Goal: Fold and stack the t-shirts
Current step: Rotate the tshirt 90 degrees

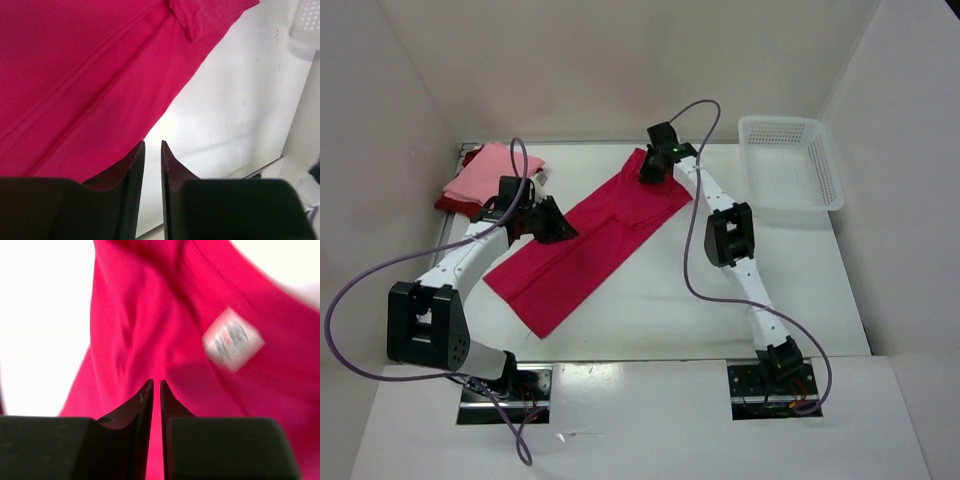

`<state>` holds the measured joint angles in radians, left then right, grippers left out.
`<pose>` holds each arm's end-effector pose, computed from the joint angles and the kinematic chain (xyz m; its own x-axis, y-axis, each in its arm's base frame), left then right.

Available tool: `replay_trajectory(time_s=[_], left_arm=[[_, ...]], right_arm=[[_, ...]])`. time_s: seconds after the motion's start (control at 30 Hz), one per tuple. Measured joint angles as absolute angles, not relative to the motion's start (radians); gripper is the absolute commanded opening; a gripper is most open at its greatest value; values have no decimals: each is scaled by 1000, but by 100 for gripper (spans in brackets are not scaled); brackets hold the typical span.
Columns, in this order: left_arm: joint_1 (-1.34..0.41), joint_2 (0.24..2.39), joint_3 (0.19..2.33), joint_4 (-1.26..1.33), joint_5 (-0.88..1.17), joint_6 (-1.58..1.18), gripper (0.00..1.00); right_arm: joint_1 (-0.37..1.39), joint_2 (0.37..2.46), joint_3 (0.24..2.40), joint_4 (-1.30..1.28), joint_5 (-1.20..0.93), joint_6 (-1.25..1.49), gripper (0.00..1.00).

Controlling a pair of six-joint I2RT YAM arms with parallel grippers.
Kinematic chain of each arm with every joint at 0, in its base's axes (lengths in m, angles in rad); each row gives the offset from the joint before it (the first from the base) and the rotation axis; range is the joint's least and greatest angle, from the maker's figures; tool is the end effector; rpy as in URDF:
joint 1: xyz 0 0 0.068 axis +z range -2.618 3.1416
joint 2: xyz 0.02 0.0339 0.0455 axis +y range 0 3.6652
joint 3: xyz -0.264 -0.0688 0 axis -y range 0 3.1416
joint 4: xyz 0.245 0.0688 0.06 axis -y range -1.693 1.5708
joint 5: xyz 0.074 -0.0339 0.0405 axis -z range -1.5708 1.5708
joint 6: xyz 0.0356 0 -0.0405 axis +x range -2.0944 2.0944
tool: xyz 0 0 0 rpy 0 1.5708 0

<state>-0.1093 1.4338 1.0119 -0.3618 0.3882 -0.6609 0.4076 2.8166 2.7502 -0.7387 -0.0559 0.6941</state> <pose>0.3045 -0.0470 0.2539 -0.7795 -0.4860 -0.3951 -0.1406 0.7505 -0.6457 0.5450 0.2375 0.1624 -0.7846 0.3569 -0.5069 0.0918 0.8756 0.4743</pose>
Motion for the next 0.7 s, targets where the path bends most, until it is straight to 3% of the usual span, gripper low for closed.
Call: replay_trajectory(time_s=[0.13,0.27,0.3,0.33,0.37,0.53,0.57,0.67,0.7], left_arm=[[-115,1420,1010,-376,384,-663,26],[-115,1418,1010,-386,369,-662,23],[-115,1418,1010,-389,363,-662,21],[-115,1418,1010,-391,357,-662,20],[-115,1418,1010,-391,350,-661,18],[-115,1433,1010,-390,333,-656,15],[-115,1441,1011,-392,330,-654,14],[-114,1465,1020,-397,315,-652,14],[-113,1467,1023,-397,312,-651,14]], right_arm=[[414,2536,2391,-735,-37,659,39],[430,2192,2102,-678,-35,632,44],[434,2101,2028,-651,-50,628,36],[438,2013,1954,-620,-70,625,10],[442,1918,1850,-561,-100,625,0],[564,1666,1442,-403,-193,695,0],[614,1667,1377,-369,-212,716,15],[748,1744,1231,-302,-267,788,45],[778,1769,1201,-290,-278,810,49]])
